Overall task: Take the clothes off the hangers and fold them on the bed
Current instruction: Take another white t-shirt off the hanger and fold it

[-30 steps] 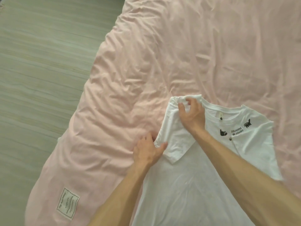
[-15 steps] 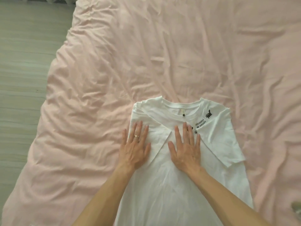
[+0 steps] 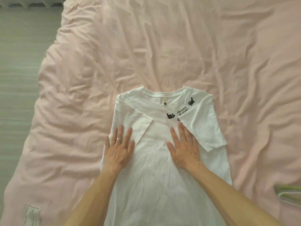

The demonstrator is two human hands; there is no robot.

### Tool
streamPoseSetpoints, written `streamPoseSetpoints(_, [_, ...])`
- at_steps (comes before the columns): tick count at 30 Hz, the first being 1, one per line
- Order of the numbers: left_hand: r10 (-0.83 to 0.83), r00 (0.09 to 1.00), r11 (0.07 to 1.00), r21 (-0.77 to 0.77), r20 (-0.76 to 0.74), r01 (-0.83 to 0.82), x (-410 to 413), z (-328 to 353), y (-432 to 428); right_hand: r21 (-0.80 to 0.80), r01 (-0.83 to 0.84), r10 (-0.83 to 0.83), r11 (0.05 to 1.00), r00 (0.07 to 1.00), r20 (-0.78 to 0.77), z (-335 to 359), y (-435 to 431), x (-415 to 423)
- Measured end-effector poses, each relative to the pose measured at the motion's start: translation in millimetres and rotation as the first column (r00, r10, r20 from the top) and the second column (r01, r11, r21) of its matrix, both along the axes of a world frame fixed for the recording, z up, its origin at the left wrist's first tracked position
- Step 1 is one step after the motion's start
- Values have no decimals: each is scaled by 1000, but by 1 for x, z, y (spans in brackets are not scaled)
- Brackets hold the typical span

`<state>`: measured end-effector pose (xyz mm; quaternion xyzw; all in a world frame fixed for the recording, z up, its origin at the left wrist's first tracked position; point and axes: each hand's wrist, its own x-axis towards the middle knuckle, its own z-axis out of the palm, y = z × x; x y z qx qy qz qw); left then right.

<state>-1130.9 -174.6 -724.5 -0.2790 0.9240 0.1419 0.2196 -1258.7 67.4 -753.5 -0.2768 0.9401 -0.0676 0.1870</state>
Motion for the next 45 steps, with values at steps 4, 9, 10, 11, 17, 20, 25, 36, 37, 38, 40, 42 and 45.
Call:
streamPoseSetpoints(4, [189, 982, 982, -1, -5, -189, 53, 7, 32, -76, -28, 26, 997, 999, -22, 14, 61, 18])
streamPoseSetpoints(9, [377, 923, 922, -65, -75, -382, 119, 16, 75, -73, 23, -26, 997, 999, -45, 14, 140, 67])
streamPoseSetpoints(10, [413, 905, 904, -69, -104, -421, 130, 16, 78, -67, 25, -29, 997, 998, -62, 12, 151, 75])
streamPoseSetpoints(11, [449, 886, 887, -62, -112, -457, 141, 17, 81, -62, 35, -40, 997, 996, -79, 11, 160, 83])
streamPoseSetpoints(17, [618, 766, 778, -4, -175, -628, 199, 38, 104, -80, 475, -476, 876, 880, 10, 21, 195, 139])
streamPoseSetpoints(20, [716, 695, 698, 66, -73, -713, 232, 38, 109, -98, 726, -711, 680, 686, 151, 37, 206, 171])
streamPoseSetpoints(25, [713, 700, 662, 296, 35, -689, 290, 38, 113, 42, 884, -786, 465, 391, 478, 47, 243, 206])
streamPoseSetpoints(36, [683, 724, 696, 383, -92, -607, 330, 86, 113, -13, 858, -803, 513, 485, 345, 113, 296, 238])
streamPoseSetpoints(37, [690, 718, 688, 392, -92, -611, 334, 92, 116, -6, 861, -809, 508, 480, 339, 117, 301, 240])
streamPoseSetpoints(38, [690, 719, 687, 394, -88, -611, 340, 97, 120, 2, 863, -813, 506, 476, 334, 122, 304, 244])
streamPoseSetpoints(40, [693, 717, 680, 392, -69, -620, 352, 110, 122, 11, 886, -833, 463, 432, 346, 132, 311, 253])
streamPoseSetpoints(42, [724, 689, 630, 431, -25, -646, 360, 118, 119, -11, 931, -853, 365, 339, 397, 138, 317, 259])
streamPoseSetpoints(45, [803, 594, 454, 608, 36, -651, 347, 142, 111, -105, 976, -773, 193, 217, 596, 163, 311, 248])
